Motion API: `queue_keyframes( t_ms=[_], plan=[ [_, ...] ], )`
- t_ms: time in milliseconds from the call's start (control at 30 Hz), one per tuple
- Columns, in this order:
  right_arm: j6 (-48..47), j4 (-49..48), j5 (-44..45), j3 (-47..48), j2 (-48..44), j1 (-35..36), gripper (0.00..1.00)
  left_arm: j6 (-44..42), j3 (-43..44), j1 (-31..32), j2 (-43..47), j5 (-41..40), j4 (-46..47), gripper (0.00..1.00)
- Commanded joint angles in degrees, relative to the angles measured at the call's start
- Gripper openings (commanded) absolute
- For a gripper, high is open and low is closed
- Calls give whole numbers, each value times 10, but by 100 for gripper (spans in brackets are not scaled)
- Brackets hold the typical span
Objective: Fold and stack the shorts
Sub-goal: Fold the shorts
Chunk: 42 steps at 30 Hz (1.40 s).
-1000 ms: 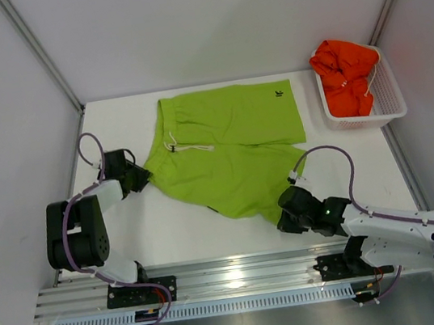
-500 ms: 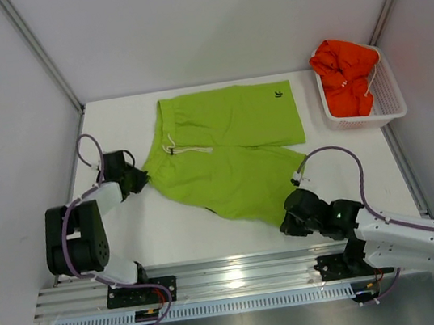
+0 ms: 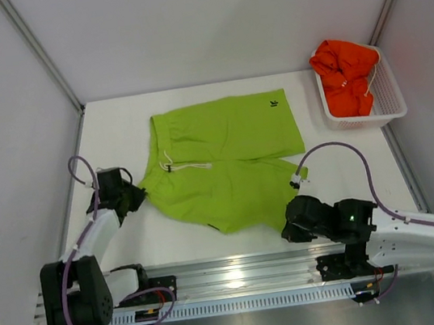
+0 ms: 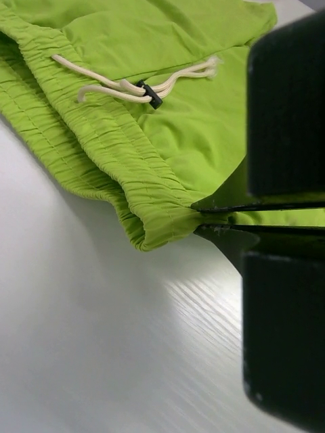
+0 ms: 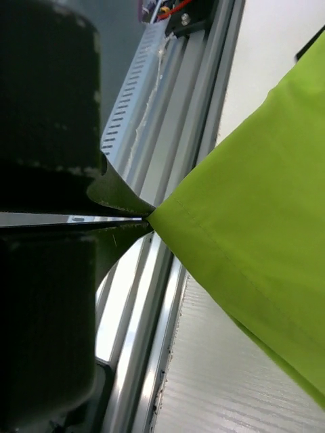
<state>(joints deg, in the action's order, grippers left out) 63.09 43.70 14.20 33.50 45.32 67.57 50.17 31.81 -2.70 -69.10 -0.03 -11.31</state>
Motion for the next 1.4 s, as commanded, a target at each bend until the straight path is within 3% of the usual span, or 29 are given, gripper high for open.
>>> queue_keyframes(
  t_ms=[0, 267, 400, 467, 633, 833, 1100, 1367],
  plan=[
    [28, 74, 73, 67, -20, 26, 0, 11, -31, -4, 72, -4, -79, 0],
    [-19, 164, 166, 213, 2, 22, 0, 60, -29, -5, 236, -11, -215, 0],
    [-86, 165, 176, 269, 27, -27, 0, 76, 29, -5, 246, -21, -231, 0],
    [-141, 151, 163, 284, 34, -59, 0, 79, 53, -5, 230, -29, -243, 0],
    [-252, 91, 73, 330, 50, -235, 0, 90, 204, -7, 128, -44, -312, 0],
    [-341, 33, -63, 385, 121, -372, 0, 117, 283, -27, 29, -27, -350, 0],
    [-376, -43, -168, 448, 237, -454, 0, 153, 336, -52, -56, -4, -332, 0],
    [-386, -49, -212, 544, 348, -491, 0, 157, 428, -66, -142, 49, -356, 0]
  ],
)
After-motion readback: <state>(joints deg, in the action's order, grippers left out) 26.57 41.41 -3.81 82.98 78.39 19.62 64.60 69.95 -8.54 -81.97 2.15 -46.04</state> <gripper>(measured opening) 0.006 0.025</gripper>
